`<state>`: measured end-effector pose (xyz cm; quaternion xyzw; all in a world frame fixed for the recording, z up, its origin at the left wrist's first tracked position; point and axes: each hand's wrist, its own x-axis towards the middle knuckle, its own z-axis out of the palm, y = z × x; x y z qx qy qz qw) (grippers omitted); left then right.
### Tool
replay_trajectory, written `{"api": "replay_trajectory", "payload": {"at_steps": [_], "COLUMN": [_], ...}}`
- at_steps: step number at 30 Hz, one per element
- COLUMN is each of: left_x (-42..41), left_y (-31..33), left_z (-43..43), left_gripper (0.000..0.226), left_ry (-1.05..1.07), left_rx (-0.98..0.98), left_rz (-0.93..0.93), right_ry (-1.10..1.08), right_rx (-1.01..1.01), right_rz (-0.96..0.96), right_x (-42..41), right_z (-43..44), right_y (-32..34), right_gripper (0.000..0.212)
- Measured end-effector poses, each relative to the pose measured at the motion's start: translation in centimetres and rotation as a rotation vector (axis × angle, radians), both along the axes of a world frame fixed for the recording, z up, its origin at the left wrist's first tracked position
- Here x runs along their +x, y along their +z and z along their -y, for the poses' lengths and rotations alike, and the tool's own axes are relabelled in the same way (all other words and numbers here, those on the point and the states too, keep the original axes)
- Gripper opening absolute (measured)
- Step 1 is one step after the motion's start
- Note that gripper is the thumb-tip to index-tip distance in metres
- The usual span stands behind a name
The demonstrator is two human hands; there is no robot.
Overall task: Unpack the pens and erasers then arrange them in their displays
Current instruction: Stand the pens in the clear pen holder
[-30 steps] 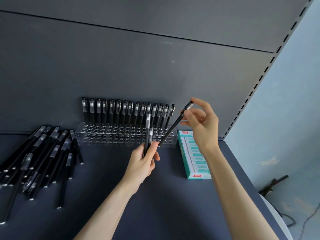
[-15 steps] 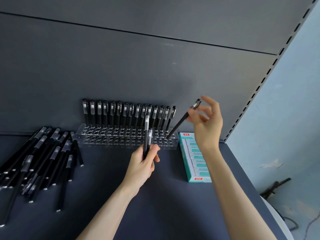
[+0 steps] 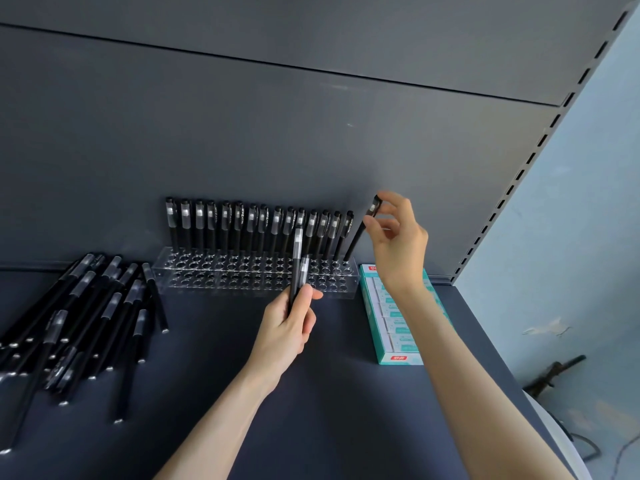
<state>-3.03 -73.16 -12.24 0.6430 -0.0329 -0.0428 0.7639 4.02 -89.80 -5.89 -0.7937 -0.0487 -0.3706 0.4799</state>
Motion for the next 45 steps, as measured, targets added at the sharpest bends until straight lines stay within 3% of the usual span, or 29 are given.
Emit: {"api": "replay_trajectory", "payload": {"at_steps": [19,22,26,30,38,41,45], "left_x": [-0.4,-0.5,-1.0,-1.9,-2.5,-2.4,-1.8], "left_y": [0.6,1.3,2.6,3.2,3.1,3.0,2.5], "left_z": [-0.3,-0.6,-1.4,-3.8,-11.8,-14.6,-19.0], "left_gripper": [0.022,0.02,0.02,0.023,0.017,0.021,0.021], "left_ry": [0.002,-0.019,-0.088,-0.107,0.0,-0.006,0.058], "left_rx": [0.002,0.037,0.03,0.057,0.15,0.159,0.141], "left_rz": [-0.002,0.005,0.02,0.023,0.037,0.06,0.082], "right_ry": [-0.089,-0.086,0.326,0.562,0.637,0.572,0.411], "right_rx": [-0.225,-0.139,0.13,0.201,0.309,0.267,0.37], "right_rz": [-0.112,-0.064,-0.247,-0.304,-0.292,-0.316,-0.207], "right_x": [-0.9,-2.4,-4.7,-5.6,-5.6,-5.5,-4.7], "right_z": [-0.1,-0.5,-3.0,-6.1,-13.4,-17.3,-21.0], "right_y": [-0.8,-0.4,0.5,0.6,0.7,0.2,1.0], "right_gripper": [0.027,0.022,0.011,0.017,0.022,0.033,0.032]}}
